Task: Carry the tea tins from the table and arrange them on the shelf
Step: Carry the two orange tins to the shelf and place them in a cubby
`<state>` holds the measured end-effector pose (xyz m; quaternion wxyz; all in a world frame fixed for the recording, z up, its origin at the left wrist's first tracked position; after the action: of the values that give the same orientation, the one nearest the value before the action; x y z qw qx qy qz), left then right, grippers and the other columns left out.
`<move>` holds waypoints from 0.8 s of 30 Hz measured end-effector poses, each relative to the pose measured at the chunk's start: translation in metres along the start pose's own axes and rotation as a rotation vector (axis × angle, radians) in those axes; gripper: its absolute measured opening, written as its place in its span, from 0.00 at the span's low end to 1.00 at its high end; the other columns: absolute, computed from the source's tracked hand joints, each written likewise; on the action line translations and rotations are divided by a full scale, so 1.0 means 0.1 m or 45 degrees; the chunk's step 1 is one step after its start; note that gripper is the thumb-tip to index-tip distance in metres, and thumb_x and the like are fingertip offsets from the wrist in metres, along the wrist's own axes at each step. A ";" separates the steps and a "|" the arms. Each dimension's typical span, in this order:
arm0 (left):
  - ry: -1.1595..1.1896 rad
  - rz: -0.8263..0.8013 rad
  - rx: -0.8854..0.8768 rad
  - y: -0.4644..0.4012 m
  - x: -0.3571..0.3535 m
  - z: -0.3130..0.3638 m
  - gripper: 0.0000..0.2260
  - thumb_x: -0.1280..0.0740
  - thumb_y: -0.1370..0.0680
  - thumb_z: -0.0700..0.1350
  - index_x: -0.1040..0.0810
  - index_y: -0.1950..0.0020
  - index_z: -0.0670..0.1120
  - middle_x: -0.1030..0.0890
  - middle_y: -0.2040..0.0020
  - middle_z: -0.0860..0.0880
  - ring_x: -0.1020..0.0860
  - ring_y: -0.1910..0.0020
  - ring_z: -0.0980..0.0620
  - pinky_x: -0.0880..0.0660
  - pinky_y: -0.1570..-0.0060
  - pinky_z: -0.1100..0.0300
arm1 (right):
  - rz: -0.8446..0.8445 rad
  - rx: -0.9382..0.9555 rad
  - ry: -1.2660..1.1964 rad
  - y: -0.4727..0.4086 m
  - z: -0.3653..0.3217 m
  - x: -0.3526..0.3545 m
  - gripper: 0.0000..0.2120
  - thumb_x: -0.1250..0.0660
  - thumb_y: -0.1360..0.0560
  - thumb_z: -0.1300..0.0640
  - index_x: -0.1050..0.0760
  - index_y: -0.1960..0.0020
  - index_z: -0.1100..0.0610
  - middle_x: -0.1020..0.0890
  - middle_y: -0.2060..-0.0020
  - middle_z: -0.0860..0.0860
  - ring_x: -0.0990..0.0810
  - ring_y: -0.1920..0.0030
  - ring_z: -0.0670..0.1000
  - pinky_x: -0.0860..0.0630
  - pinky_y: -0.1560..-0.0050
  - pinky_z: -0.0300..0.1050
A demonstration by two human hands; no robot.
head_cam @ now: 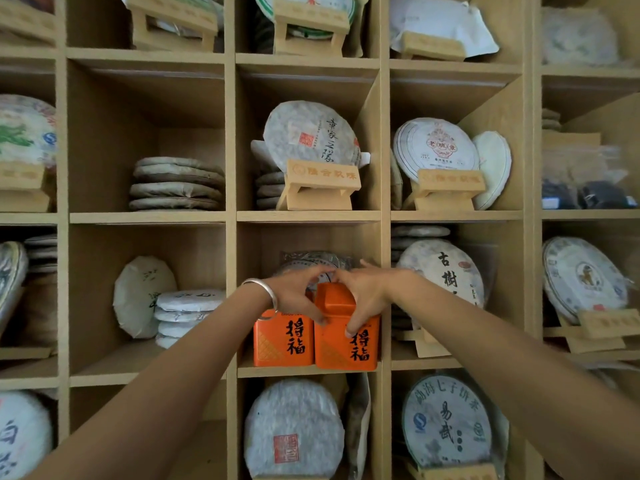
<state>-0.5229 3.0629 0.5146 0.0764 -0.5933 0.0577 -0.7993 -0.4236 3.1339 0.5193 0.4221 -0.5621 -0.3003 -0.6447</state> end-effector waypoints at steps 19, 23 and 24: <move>-0.357 0.273 -0.071 -0.09 -0.16 -0.05 0.35 0.23 0.35 0.56 0.31 0.33 0.49 0.23 0.40 0.49 0.25 0.43 0.49 0.27 0.43 0.54 | 0.498 0.097 0.402 0.17 -0.20 -0.07 0.39 0.26 0.36 0.43 0.37 0.32 0.55 0.30 0.41 0.57 0.26 0.44 0.57 0.27 0.52 0.49; -0.284 0.330 -0.059 -0.06 -0.18 -0.07 0.31 0.24 0.35 0.57 0.30 0.37 0.50 0.22 0.43 0.50 0.24 0.45 0.51 0.24 0.44 0.51 | 0.599 -0.001 0.332 0.31 -0.10 -0.15 0.36 0.27 0.33 0.43 0.37 0.34 0.56 0.30 0.42 0.57 0.27 0.43 0.57 0.28 0.49 0.50; -0.283 0.351 -0.060 -0.05 -0.18 -0.08 0.28 0.24 0.35 0.57 0.29 0.39 0.51 0.22 0.44 0.51 0.24 0.47 0.51 0.24 0.46 0.52 | 0.600 -0.013 0.310 0.32 -0.09 -0.16 0.34 0.27 0.33 0.43 0.37 0.34 0.57 0.30 0.42 0.57 0.27 0.44 0.57 0.28 0.51 0.49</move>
<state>-0.5259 3.0715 0.4964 0.1772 -0.6662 0.1481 -0.7091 -0.3991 3.1148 0.4992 0.5907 -0.5370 -0.1048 -0.5930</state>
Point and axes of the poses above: each hand's wrist, its own y-axis away from the middle knuckle, its own x-axis out of the back of the hand, z = x × y, the point moved 7 cm from there along -y, towards the middle knuckle
